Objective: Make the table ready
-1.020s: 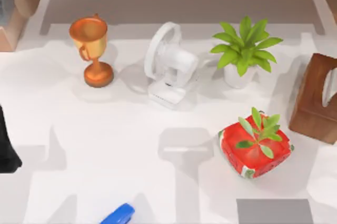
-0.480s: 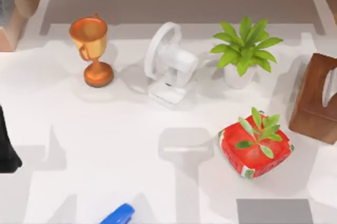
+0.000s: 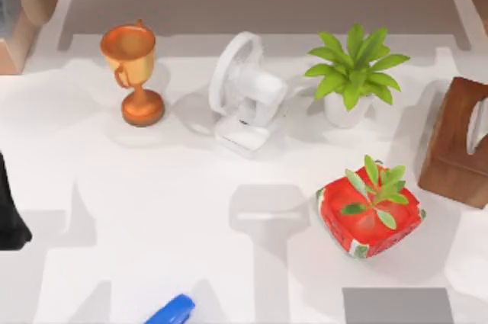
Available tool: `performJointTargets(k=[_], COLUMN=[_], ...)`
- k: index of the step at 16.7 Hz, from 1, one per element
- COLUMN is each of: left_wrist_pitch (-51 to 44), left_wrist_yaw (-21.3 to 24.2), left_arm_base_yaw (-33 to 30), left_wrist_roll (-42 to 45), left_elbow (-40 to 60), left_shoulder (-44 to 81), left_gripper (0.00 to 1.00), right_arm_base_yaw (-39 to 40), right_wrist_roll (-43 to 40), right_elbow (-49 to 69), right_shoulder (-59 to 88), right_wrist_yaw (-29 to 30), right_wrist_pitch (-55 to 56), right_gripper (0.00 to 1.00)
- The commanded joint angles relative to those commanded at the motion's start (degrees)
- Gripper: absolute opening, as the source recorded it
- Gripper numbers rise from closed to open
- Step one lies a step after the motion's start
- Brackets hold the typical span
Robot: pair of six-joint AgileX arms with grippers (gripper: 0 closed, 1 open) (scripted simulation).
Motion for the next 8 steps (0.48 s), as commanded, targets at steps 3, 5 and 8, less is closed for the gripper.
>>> performJointTargets(k=[3,5,8], left_wrist_pitch=[0.0,0.0,0.0], left_wrist_yaw=[0.0,0.0,0.0], left_arm_base_yaw=[0.0,0.0,0.0], left_wrist_roll=[0.0,0.0,0.0], left_elbow=[0.0,0.0,0.0], left_shoulder=[0.0,0.0,0.0], left_gripper=[1.00,1.00,1.00], right_arm_base_yaw=[-0.1,-0.6,-0.4], right_wrist_roll=[0.2,0.8,3.4], right_elbow=[0.2,-0.1,-3.3], right_shoulder=[-0.6,-3.1,-10.4], right_wrist_yaw=[0.0,0.1,0.2], right_wrist_pitch=[-0.2,-1.1,-2.0], right_gripper=[0.00,0.00,0.00])
